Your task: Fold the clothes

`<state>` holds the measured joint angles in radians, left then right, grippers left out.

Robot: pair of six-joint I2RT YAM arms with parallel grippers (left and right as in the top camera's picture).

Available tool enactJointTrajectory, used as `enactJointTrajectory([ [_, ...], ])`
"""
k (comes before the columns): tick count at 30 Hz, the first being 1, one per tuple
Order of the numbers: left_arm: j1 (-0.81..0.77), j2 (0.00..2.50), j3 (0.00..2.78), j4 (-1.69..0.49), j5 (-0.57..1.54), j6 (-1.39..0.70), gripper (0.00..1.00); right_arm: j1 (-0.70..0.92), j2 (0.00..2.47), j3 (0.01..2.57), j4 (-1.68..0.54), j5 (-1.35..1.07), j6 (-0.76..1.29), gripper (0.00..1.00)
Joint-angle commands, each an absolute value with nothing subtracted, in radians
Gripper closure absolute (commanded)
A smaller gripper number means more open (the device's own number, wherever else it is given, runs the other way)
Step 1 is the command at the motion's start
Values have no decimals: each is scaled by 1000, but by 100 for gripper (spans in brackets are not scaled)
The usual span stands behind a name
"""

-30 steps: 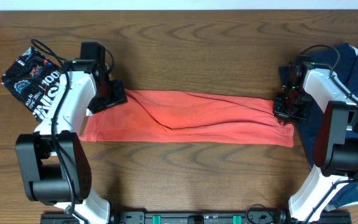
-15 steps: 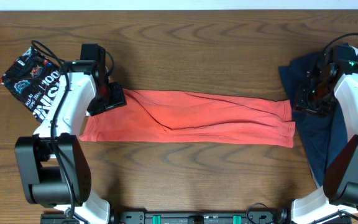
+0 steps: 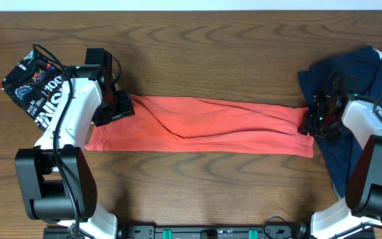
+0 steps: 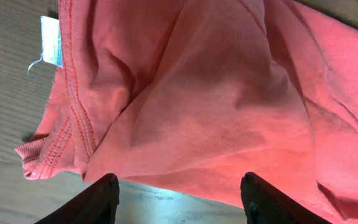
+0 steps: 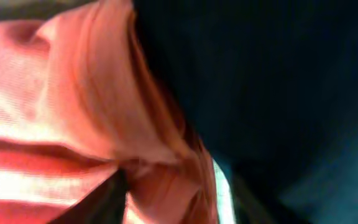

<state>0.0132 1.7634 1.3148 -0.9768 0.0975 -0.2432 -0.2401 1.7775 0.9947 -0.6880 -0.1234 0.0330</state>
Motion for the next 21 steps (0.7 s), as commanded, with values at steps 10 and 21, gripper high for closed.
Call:
enactJointTrajectory([
  [10, 16, 1743, 1315, -987, 85, -246, 35, -247, 1787, 871, -595, -257, 17, 55],
  [21, 16, 1743, 1315, -990, 85, -246, 35, -248, 1787, 871, -606, -315, 17, 66],
])
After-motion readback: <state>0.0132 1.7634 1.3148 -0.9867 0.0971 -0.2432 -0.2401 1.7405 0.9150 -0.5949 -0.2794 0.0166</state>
